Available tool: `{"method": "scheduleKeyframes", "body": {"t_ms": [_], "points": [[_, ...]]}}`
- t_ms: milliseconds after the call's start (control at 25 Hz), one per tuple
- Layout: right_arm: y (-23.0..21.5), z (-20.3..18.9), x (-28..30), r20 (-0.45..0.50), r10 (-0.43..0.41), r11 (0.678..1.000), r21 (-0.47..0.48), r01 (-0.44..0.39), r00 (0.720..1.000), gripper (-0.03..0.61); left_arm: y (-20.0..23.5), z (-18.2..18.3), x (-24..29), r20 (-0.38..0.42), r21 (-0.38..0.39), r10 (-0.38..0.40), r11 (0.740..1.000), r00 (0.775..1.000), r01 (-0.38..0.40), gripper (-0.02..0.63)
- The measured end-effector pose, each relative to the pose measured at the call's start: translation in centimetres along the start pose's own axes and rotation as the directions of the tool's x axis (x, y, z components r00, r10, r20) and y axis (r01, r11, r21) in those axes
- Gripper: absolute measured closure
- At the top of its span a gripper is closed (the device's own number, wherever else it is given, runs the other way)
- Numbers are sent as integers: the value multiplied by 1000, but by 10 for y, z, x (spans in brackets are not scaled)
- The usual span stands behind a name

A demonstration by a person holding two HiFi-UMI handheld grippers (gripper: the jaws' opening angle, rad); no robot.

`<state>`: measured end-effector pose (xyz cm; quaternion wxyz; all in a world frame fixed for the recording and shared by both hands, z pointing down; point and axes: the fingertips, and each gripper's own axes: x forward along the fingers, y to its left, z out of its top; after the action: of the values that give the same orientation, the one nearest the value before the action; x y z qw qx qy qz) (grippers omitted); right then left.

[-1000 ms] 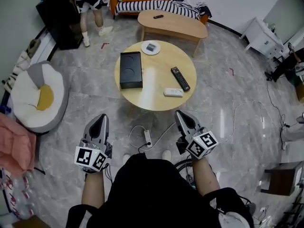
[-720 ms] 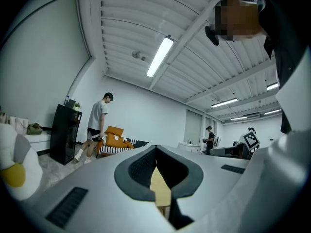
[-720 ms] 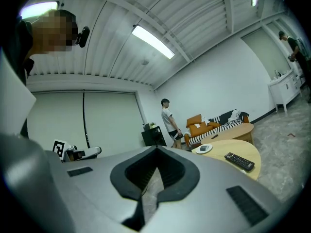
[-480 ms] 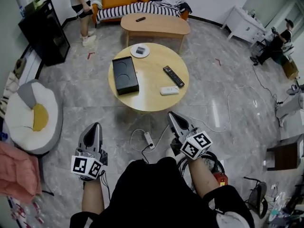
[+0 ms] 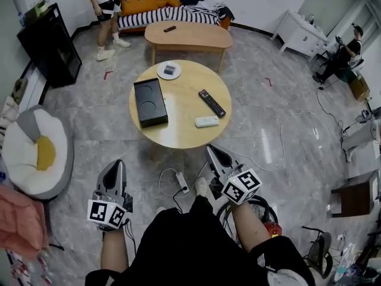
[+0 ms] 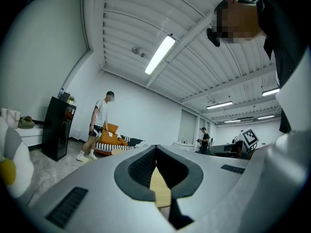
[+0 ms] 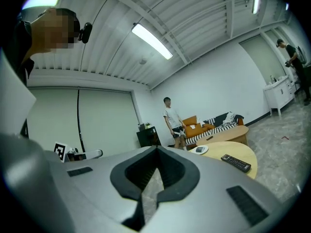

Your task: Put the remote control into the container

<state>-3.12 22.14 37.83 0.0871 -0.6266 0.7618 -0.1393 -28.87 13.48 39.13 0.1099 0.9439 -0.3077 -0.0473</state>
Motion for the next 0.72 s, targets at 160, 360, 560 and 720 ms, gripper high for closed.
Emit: {"method": "scheduleKeyframes", "body": {"t_ms": [160, 360, 560, 720], "points": [[-29, 7, 9, -6, 47, 999, 2, -47, 999, 571, -16, -1, 27, -1, 22, 28, 999, 1000, -28, 606], [-75, 27, 23, -10, 90, 996, -22, -90, 996, 571, -32, 1, 68, 18, 4, 81, 997, 997, -82, 606], [-122, 45, 34, -7, 139, 990, -35, -139, 990, 571, -53, 2, 110, 30, 24, 126, 992, 992, -127, 606], [-165, 49, 41, -38, 137, 990, -11, -138, 990, 571, -67, 0, 136, 33, 41, 176, 983, 984, -178, 606]]}}
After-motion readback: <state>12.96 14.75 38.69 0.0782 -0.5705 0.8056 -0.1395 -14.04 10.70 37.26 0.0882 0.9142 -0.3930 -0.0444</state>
